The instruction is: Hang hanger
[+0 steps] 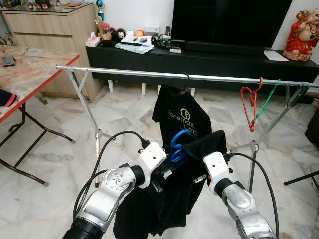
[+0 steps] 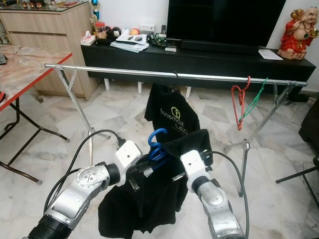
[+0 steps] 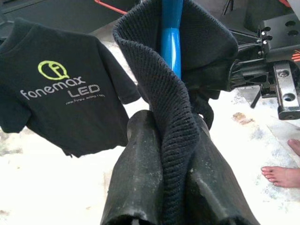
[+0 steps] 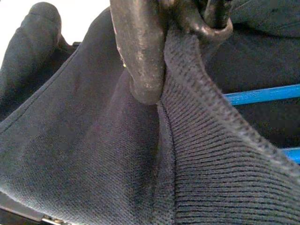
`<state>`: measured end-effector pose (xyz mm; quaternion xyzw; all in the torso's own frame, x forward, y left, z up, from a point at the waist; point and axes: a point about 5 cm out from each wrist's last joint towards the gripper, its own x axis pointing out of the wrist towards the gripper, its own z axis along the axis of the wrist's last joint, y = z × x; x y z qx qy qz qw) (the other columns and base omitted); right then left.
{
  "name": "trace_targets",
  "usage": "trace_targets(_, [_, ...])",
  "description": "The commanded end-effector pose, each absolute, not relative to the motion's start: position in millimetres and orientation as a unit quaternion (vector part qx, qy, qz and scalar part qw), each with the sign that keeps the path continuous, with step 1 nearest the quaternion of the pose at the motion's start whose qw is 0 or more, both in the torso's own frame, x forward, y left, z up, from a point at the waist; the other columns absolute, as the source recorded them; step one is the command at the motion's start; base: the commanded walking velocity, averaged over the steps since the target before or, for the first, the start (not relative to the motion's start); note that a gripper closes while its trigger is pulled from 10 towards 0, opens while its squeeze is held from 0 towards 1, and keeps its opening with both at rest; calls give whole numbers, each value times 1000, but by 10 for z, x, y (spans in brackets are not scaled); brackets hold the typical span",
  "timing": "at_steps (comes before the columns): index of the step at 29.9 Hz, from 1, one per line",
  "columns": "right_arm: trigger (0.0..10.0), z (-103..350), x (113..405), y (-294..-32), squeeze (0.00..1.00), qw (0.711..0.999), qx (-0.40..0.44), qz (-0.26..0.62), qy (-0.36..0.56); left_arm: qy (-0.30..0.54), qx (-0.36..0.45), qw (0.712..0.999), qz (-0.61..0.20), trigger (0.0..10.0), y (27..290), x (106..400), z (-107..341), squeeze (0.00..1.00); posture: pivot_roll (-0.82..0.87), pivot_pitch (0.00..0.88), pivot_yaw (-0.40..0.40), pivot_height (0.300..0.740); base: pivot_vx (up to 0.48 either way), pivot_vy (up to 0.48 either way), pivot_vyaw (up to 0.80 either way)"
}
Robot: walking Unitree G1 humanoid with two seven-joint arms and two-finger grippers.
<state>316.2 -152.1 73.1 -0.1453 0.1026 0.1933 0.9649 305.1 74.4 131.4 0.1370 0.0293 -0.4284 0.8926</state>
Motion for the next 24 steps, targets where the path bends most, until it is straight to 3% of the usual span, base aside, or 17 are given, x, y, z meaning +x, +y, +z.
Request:
trace_targets(1, [0,756,3194,-1571,0,966,-149,183,103,23,135,893,-428,10000,754,3056,1346,0,105,0,-65,740,0,0,0])
trace_targets(13, [0,740,3222,-1689,0,966,-170,153,118,67,178,888,-419,10000,1028,2979,1162,0,103,0,-60,740,0,0,0])
trace_targets(16, [0,725,3223,-1776,0,962,-192,147,130,115,253,866,-416,10000,1292,2894,964,0,108,0,-59,740,0,0,0])
trace_targets(24, [0,720,3257,-1964,0,931,-293,150,155,173,332,829,-415,10000,1826,2764,870,0,112,0,-59,740,0,0,0])
